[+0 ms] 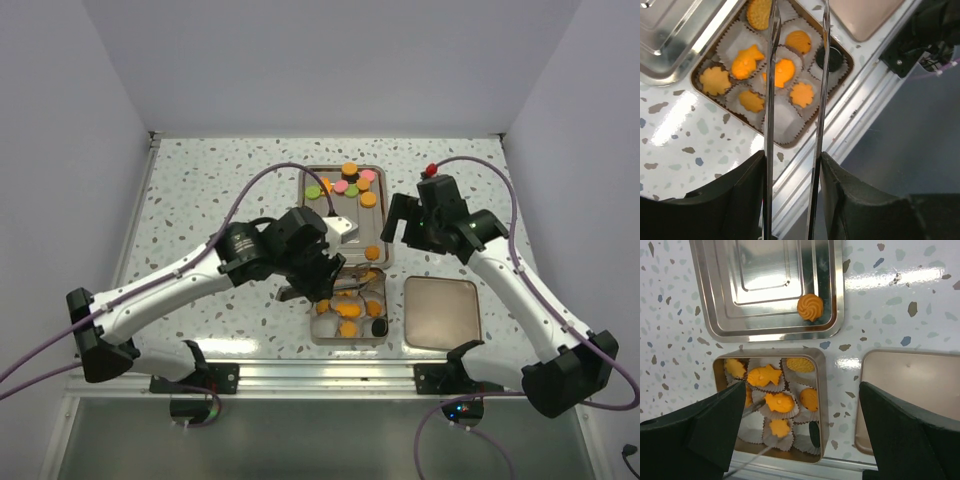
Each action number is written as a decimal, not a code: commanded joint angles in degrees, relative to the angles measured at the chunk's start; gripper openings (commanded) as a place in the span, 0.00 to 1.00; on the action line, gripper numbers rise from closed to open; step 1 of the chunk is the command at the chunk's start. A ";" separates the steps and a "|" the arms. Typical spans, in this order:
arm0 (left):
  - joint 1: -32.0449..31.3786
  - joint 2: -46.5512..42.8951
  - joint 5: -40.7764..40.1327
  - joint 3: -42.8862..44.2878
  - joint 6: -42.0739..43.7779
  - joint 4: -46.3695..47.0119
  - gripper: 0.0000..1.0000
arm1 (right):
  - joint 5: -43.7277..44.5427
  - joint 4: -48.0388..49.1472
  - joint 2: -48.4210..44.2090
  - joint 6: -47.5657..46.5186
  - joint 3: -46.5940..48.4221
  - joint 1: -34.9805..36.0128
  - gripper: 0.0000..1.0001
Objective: Pack the cookies
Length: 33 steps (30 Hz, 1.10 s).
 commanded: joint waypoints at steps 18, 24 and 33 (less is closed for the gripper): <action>6.24 29.15 -9.98 23.10 5.91 -2.73 0.49 | 9.88 -12.43 -13.79 -1.30 5.72 -1.39 0.99; 6.15 32.75 -11.48 25.65 5.82 -3.18 0.49 | 9.88 -13.49 -15.12 -0.51 4.49 -1.39 0.99; 6.15 35.13 -11.30 25.57 6.26 -3.09 0.53 | 9.62 -12.87 -13.89 -1.74 4.76 -1.39 0.99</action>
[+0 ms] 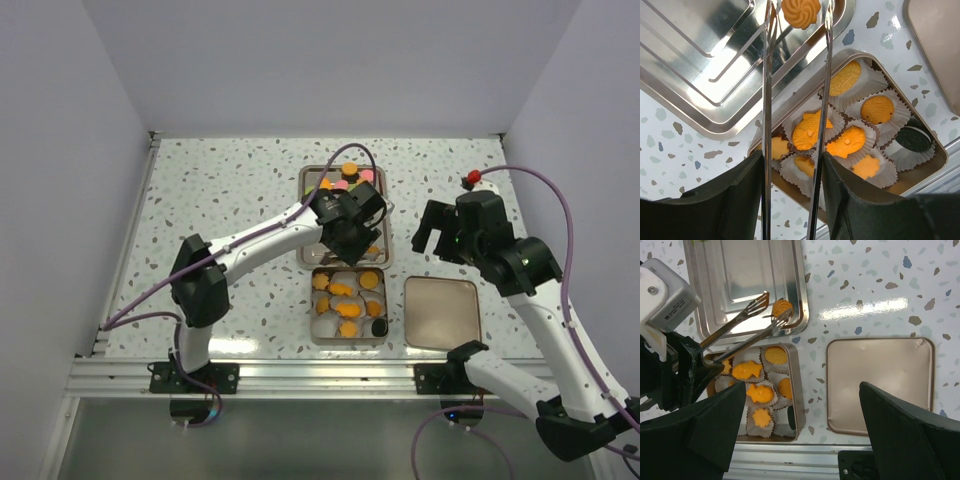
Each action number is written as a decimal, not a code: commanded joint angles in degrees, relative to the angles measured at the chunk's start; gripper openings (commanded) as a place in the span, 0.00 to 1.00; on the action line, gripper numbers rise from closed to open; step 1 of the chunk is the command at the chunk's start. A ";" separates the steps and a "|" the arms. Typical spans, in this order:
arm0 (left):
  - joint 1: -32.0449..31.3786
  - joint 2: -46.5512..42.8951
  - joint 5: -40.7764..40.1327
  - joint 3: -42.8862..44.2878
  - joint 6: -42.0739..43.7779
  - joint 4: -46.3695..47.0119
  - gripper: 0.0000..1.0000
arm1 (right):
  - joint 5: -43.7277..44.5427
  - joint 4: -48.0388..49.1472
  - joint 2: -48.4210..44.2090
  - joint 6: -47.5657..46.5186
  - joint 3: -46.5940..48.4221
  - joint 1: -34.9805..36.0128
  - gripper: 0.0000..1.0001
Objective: Pack the cookies
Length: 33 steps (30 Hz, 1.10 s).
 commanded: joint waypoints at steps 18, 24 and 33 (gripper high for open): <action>0.25 4.68 -0.48 3.32 -1.10 0.34 0.46 | 0.28 0.51 2.34 -4.16 1.18 -0.39 0.99; 0.34 4.16 -0.30 3.32 -1.80 0.17 0.35 | 0.72 0.68 3.04 -6.53 2.05 -0.39 0.99; 1.65 0.12 -5.40 8.06 -3.21 -3.07 0.35 | -2.44 3.84 4.88 -5.75 1.62 -0.48 0.99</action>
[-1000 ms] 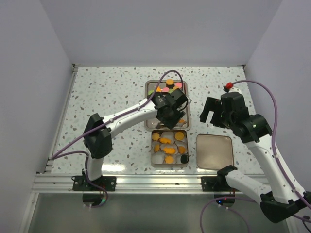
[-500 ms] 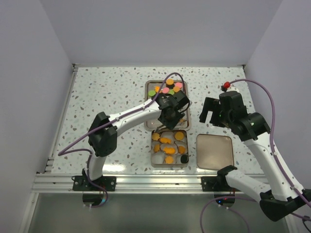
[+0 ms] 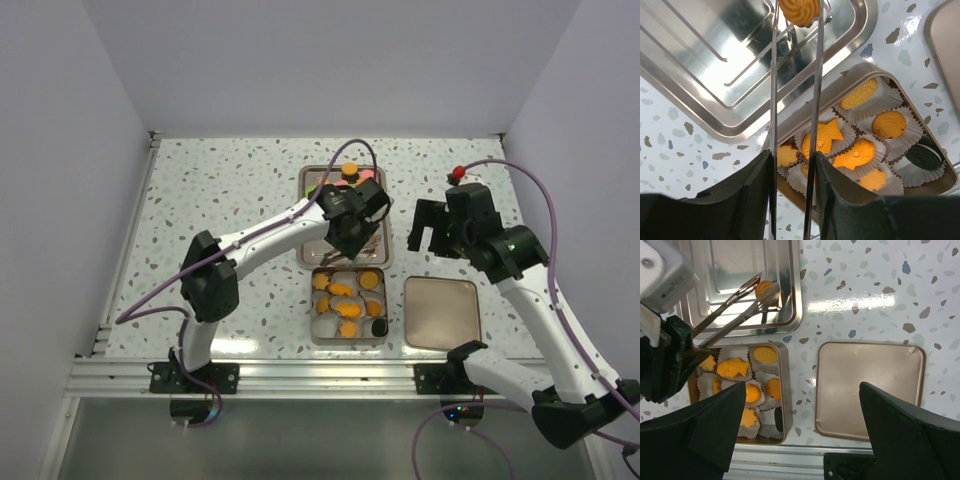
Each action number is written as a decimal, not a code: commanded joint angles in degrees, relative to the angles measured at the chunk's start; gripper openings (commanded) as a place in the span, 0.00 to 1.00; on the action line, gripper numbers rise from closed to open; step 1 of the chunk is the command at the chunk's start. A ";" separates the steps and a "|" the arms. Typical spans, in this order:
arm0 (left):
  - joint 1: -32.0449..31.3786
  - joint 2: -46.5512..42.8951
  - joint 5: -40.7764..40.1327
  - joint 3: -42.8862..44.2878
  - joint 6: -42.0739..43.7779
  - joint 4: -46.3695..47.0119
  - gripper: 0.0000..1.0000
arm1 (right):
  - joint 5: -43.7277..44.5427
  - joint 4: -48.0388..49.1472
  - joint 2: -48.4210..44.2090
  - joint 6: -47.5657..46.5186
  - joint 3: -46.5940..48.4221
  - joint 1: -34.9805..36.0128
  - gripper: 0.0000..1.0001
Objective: Pack the cookies
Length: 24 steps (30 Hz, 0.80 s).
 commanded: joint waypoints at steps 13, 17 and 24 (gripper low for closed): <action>0.85 -27.77 -0.02 -13.27 -3.28 1.83 0.34 | -12.15 12.70 6.46 4.75 2.12 -0.46 0.99; -0.47 -37.27 3.06 -25.03 -4.60 2.36 0.35 | -15.05 14.64 8.83 5.80 1.59 -0.54 0.99; -6.53 -49.66 4.38 -36.40 -11.10 -0.54 0.35 | -17.35 17.01 10.69 7.03 0.19 -0.46 0.99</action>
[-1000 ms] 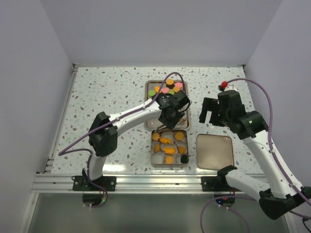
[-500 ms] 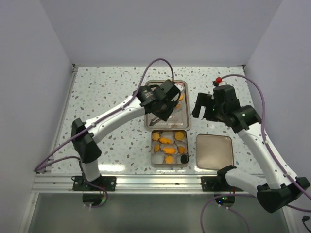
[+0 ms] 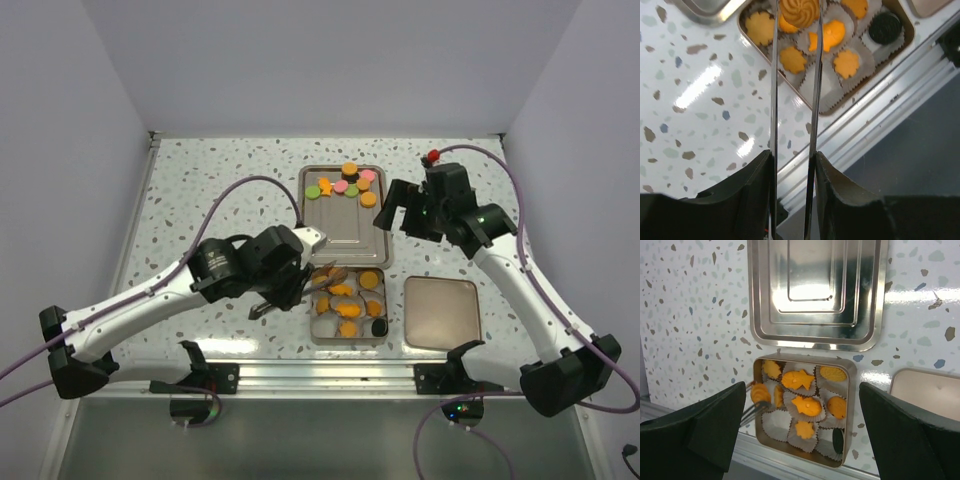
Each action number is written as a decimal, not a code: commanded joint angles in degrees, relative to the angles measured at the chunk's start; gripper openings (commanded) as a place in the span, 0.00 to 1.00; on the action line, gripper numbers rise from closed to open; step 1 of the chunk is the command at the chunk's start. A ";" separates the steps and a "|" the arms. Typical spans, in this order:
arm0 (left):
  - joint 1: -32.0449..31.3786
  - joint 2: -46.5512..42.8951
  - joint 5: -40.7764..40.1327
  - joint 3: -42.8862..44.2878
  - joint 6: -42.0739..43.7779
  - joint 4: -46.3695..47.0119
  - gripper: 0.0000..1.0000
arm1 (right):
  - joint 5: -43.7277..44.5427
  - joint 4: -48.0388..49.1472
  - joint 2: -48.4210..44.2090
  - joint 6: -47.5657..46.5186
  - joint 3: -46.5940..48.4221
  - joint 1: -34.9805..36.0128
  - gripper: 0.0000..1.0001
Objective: Pack the cookies
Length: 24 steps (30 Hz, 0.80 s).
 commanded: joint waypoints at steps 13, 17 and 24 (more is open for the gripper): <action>-5.07 -12.43 7.76 -14.38 -10.15 -3.66 0.35 | -4.27 5.27 0.66 4.41 -4.25 -0.13 0.99; -5.33 -11.74 9.34 -15.36 -9.54 -1.83 0.35 | -3.83 4.74 -0.04 4.41 -5.13 -0.13 0.99; -6.21 -9.54 9.26 -15.80 -8.92 -0.32 0.41 | -2.77 3.42 -1.62 4.14 -6.36 -0.13 0.99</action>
